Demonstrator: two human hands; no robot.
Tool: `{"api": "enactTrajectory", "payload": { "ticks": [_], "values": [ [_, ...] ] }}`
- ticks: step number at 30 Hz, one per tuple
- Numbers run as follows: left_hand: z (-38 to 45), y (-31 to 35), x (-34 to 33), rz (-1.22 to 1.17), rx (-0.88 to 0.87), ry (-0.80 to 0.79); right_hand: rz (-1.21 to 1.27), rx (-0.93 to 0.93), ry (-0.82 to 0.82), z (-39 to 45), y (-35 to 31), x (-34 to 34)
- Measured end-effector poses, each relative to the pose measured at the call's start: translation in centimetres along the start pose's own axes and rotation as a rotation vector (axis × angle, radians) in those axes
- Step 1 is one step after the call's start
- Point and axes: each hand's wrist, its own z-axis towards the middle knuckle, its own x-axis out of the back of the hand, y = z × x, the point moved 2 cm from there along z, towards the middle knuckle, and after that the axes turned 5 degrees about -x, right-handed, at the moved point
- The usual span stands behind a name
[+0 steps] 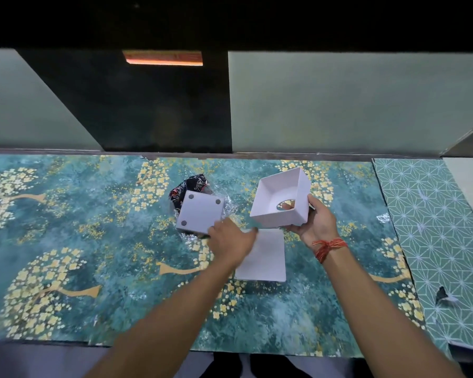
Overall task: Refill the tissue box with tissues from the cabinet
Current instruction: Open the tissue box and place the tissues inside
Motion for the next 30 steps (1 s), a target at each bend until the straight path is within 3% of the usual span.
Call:
{"api": "enactTrajectory", "payload": {
  "ticks": [3, 10, 13, 16, 19, 22, 27, 30],
  "values": [
    [-1.8, 1.0, -2.8, -0.169, 0.233, -0.243, 0.019, 0.001, 0.014, 0.1, 0.0, 0.4],
    [-0.9, 1.8, -4.3, -0.253, 0.402, -0.226, 0.051, 0.029, 0.021, -0.1, 0.2, 2.3],
    [-0.4, 1.3, -4.4, -0.281, 0.319, -0.273, 0.067, 0.017, 0.019, -0.4, 0.4, 2.8],
    [-0.7, 1.1, -4.1, -0.458, 0.220, -0.272, 0.080, 0.009, 0.021, -0.6, 0.3, 3.4],
    [-0.8, 0.3, -3.1, -0.691, 0.240, -0.263, 0.110, 0.019, 0.045, -0.8, -0.2, 4.4],
    [-0.7, -0.8, -0.9, -0.953, 0.298, -0.357, 0.148, 0.020, 0.069, -0.6, -0.4, 5.7],
    [-0.5, -3.2, 3.9, -1.289, 0.343, -0.392, 0.079, -0.075, 0.107, -0.4, 1.5, 6.3],
    [-0.8, -3.6, 4.8, -1.426, 0.273, -0.410, 0.011, -0.141, 0.127, -0.7, 4.1, 5.4]
  ]
}}
